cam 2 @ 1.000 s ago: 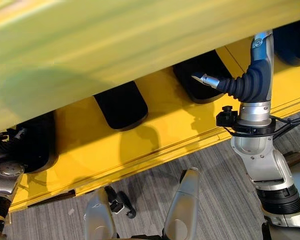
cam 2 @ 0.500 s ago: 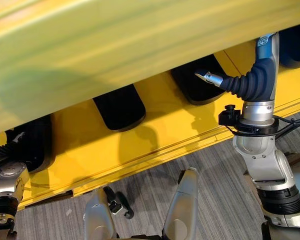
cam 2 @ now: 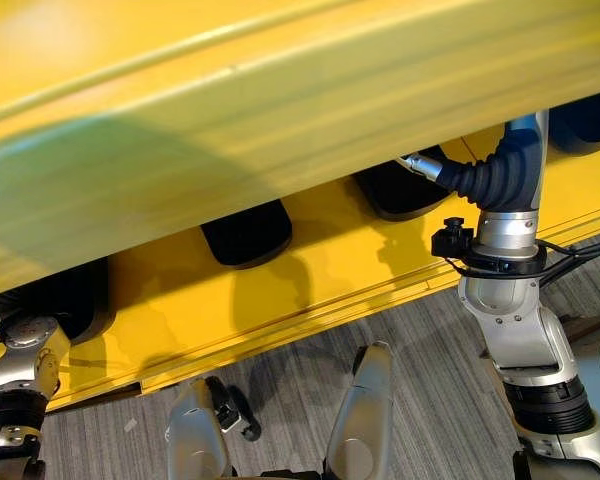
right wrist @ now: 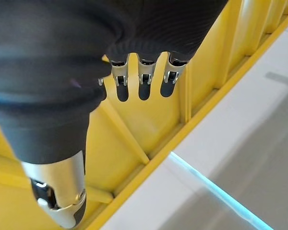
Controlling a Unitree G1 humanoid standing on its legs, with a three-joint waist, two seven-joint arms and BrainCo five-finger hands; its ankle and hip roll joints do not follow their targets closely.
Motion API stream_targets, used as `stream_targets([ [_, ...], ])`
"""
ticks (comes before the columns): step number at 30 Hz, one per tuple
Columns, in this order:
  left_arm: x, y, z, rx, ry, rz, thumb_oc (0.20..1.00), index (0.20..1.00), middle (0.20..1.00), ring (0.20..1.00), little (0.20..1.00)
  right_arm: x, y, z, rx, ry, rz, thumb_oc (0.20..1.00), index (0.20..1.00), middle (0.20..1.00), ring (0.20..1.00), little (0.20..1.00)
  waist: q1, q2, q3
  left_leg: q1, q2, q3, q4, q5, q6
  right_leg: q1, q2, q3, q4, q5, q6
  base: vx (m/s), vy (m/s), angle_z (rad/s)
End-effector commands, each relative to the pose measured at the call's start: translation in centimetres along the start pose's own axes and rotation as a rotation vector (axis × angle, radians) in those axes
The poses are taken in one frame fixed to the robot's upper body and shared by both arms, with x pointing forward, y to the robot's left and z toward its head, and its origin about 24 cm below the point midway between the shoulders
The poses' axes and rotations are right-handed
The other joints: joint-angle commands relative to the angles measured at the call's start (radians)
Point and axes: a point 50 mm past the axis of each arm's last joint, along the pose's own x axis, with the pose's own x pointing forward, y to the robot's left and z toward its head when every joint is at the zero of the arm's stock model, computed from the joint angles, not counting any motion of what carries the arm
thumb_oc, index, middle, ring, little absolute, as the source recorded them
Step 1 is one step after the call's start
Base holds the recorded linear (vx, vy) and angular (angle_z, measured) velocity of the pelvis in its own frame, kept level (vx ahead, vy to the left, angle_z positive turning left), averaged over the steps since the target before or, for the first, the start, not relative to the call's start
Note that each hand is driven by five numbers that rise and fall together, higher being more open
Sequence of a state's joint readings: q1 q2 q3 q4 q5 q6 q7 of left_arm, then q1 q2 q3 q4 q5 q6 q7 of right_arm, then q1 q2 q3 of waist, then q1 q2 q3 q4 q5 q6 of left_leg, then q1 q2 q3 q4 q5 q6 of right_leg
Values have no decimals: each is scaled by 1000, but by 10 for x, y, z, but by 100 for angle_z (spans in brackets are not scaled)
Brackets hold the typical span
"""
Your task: Move parts from the plastic box to the shelf.
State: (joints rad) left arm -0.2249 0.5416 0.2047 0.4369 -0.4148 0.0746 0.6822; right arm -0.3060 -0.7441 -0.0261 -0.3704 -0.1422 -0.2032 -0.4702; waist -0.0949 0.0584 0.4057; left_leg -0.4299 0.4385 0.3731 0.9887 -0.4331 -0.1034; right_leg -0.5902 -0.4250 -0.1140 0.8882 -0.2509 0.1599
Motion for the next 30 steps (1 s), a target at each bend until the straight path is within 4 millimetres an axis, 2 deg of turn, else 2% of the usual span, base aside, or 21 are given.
stream_targets([
  [1,-2,4,17,-42,-92,1,1000,1000,1000,1000,1000,-2,-4,14,45,-51,-87,1000,1000,1000,1000,1000,13,-21,-24,37,-60,-31,-99,42,44,99,-20,-53,16,-46,-10,0,0,0],
  [7,-17,-7,17,-73,-124,-6,1000,1000,1000,1000,1000,-7,-2,14,46,-43,-103,1000,1000,1000,1000,1000,21,-25,-21,39,-60,-34,-98,40,48,106,-20,-63,19,-52,-13,1,-19,1],
  [8,-21,0,27,-110,-194,115,1000,1000,1000,1000,1000,-9,-4,15,51,-51,-125,1000,1000,1000,1000,1000,23,-29,-22,42,-62,-34,-103,41,49,112,-18,-68,16,-54,-14,2,-45,2],
  [9,-21,1,29,-111,-210,134,1000,1000,1000,1000,1000,-10,-4,15,51,-51,-128,1000,1000,1000,1000,1000,24,-30,-23,43,-62,-35,-104,41,48,113,-18,-68,14,-53,-13,15,-63,2],
  [10,-22,10,42,-135,-300,260,1000,1000,1000,1000,1000,-10,-5,15,51,-55,-147,1000,1000,1000,1000,1000,27,-33,-26,46,-62,-36,-108,43,45,116,-18,-67,6,-48,-13,14,-37,3],
  [11,-23,11,44,-135,-314,273,1000,1000,1000,1000,1000,-10,-5,15,52,-55,-150,1000,1000,1000,1000,1000,27,-34,-26,47,-62,-36,-110,44,45,116,-18,-68,5,-48,-13,18,-52,4],
  [16,-37,35,86,-165,-589,572,1000,1000,1000,1000,1000,-15,-5,17,57,-53,-174,1000,1000,1000,1000,1000,40,-46,-34,65,-61,-27,-149,64,42,128,-29,-87,-25,-31,-8,2,-40,3],
  [20,-44,42,98,-154,-665,652,1000,1000,1000,1000,1000,-18,-4,18,62,-57,-168,1000,1000,1000,1000,1000,49,-52,-35,68,-51,-27,-166,80,34,137,-42,-102,-37,-26,-6,-2,-40,5],
  [24,-45,50,109,-93,-757,712,1000,1000,1000,1000,1000,-17,-4,19,84,-63,-154,1000,1000,1000,1000,1000,55,-49,-42,75,-59,-27,-166,69,37,143,-54,-110,-24,-40,-4,3,2,4],
  [30,-38,62,129,-13,-859,796,1000,1000,1000,1000,1000,-12,0,20,104,-62,-104,1000,1000,1000,1000,1000,52,-36,-54,67,-64,-26,-158,67,36,138,-61,-106,-15,-43,-5,6,37,4],
])
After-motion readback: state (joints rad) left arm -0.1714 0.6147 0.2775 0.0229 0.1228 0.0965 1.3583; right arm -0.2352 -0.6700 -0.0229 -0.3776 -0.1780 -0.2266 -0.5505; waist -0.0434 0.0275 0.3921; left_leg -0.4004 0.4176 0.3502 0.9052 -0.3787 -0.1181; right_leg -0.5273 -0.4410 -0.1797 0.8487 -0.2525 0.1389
